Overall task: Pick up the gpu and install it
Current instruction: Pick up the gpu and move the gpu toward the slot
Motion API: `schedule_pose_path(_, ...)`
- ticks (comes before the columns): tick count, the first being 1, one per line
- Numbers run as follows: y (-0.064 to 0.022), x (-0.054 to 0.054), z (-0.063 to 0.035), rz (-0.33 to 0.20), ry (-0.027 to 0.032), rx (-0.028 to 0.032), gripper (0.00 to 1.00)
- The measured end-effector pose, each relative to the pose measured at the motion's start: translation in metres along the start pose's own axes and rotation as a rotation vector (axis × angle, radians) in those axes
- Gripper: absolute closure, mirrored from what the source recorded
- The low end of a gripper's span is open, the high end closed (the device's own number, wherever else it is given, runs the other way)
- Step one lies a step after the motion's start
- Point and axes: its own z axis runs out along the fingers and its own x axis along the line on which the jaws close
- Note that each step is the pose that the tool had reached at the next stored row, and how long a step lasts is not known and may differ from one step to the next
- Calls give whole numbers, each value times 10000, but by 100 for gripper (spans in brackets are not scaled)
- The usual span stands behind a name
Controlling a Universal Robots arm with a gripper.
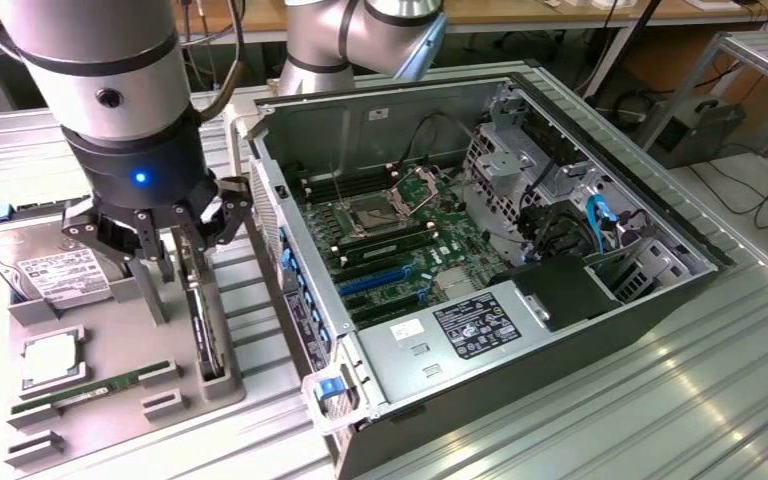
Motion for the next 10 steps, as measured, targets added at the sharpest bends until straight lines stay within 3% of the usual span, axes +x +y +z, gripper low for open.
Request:
schedule_pose_path(1, -20, 2, 123, 0, 1, 1, 64)
schedule_pose_path(10, -28, 7, 324, 0, 1, 1, 64)
